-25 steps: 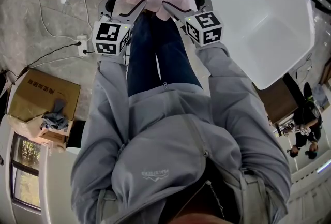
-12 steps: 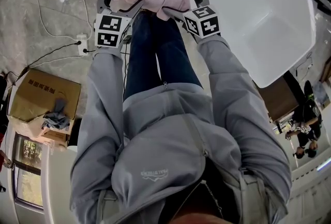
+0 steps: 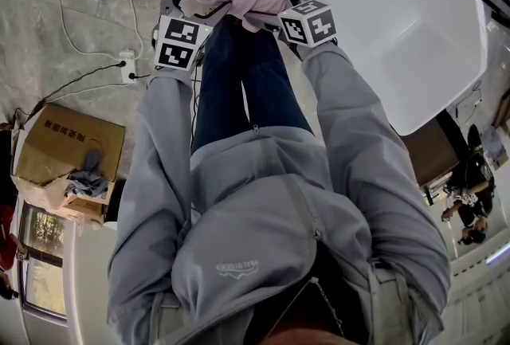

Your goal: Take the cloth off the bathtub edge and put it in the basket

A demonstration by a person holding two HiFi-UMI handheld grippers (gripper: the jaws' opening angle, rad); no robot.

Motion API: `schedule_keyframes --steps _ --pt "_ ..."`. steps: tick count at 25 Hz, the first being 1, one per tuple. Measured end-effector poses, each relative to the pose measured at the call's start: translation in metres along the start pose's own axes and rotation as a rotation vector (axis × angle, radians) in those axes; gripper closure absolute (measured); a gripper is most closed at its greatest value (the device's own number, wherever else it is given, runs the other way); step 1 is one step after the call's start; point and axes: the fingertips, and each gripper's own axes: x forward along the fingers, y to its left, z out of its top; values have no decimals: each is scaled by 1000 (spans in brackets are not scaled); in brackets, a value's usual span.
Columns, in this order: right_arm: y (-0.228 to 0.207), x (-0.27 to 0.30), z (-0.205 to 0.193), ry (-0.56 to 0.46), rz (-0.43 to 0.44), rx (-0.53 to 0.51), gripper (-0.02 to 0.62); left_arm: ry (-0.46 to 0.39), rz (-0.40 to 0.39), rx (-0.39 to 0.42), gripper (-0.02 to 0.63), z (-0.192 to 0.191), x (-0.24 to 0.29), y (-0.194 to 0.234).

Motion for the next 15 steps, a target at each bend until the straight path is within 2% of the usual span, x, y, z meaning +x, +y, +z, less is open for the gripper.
schedule_keyframes --steps 2,4,7,15 --pt "9 3 1 9 10 -38 96 19 -4 10 207 -1 1 -1" --pt "13 5 3 14 -4 -85 133 41 -16 26 209 -3 2 -5" --pt "12 1 1 25 -44 -171 245 71 -40 49 209 -9 6 -14" --pt "22 -15 3 36 -85 -375 356 101 -103 74 210 -16 12 -37"
